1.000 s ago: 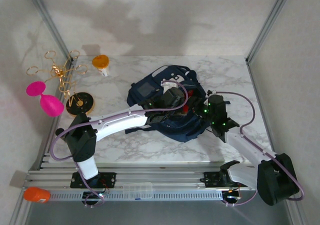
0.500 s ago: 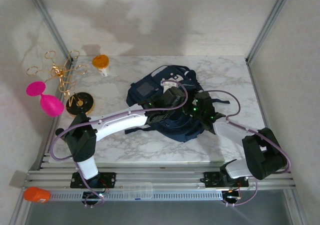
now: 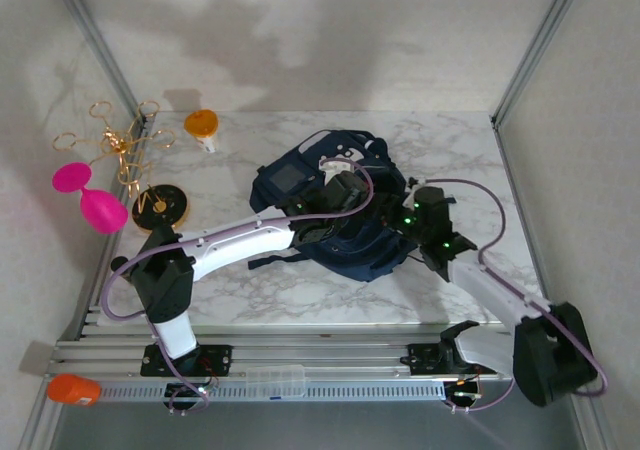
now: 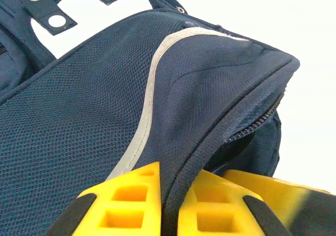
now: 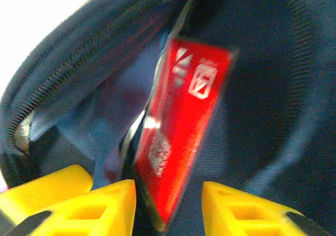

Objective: Pack the student bag
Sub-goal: Place the personal item in the student bag, then close the student bag at the center of the table.

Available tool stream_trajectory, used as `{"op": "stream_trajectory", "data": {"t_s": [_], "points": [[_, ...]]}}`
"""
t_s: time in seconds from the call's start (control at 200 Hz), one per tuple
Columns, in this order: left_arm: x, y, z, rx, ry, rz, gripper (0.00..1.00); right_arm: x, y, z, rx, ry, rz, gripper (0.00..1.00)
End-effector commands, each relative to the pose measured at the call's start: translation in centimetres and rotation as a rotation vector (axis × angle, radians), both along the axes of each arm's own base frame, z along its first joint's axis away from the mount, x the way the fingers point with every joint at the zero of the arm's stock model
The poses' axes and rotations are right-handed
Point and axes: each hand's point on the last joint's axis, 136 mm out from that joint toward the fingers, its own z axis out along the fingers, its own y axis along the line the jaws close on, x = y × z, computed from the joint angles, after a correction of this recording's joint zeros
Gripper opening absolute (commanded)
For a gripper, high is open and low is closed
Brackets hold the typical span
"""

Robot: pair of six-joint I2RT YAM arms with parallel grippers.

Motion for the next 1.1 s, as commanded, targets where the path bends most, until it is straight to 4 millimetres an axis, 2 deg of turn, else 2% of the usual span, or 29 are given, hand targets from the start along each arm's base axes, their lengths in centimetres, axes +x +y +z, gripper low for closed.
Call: {"op": "stream_trajectory", "data": {"t_s": [0.0, 0.16, 0.29, 0.39, 0.431, 0.531, 0.571, 0.666, 0.731, 0.806, 0.911, 0.971, 1.091], "points": [[0.9, -2.5, 1.8, -0.142, -0.020, -0.014, 0.00, -1.5, -2.8, -1.8, -0.086, 0.040, -0.034, 0.40], [0.5, -5.4, -0.5, -0.198, 0.040, -0.048, 0.00, -2.5, -6.2, -1.6, -0.093, 0.060, -0.093, 0.42], [1.5, -8.2, -2.8, -0.193, 0.095, -0.061, 0.00, -2.2, -7.2, -0.7, -0.087, 0.047, -0.096, 0.46], [1.7, -9.3, -2.5, -0.202, 0.095, -0.091, 0.00, -1.8, -7.3, -0.2, -0.121, 0.052, -0.083, 0.47], [1.6, -9.0, -2.1, -0.207, 0.085, -0.096, 0.11, -1.7, -7.4, 0.0, -0.140, 0.055, -0.078, 0.48], [0.6, -7.7, 0.1, -0.245, 0.077, -0.141, 0.42, -1.8, -7.9, 0.4, -0.197, 0.058, -0.077, 0.52], [0.0, -6.7, 0.9, -0.260, 0.069, -0.150, 0.49, -2.0, -8.1, 0.5, -0.219, 0.059, -0.077, 0.54], [-1.4, -2.9, 2.6, -0.300, 0.034, -0.112, 0.59, -2.4, -8.2, 0.4, -0.251, 0.083, -0.057, 0.57], [-1.9, 0.1, 1.8, -0.312, 0.051, -0.052, 0.63, -2.8, -7.9, 0.1, -0.282, 0.103, -0.031, 0.59], [-2.4, 3.3, -0.3, -0.327, 0.102, 0.022, 0.64, -3.3, -7.3, -0.6, -0.330, 0.126, -0.003, 0.61], [-2.9, 7.1, -2.8, -0.376, 0.138, 0.136, 0.66, -4.5, -5.5, -1.6, -0.398, 0.169, 0.062, 0.64], [-3.1, 8.0, -4.0, -0.424, 0.158, 0.170, 0.68, -5.3, -4.3, -2.1, -0.440, 0.187, 0.094, 0.65], [-3.1, 7.9, -5.9, -0.466, 0.227, 0.213, 0.67, -6.4, -2.5, -3.2, -0.493, 0.218, 0.132, 0.66]]}}
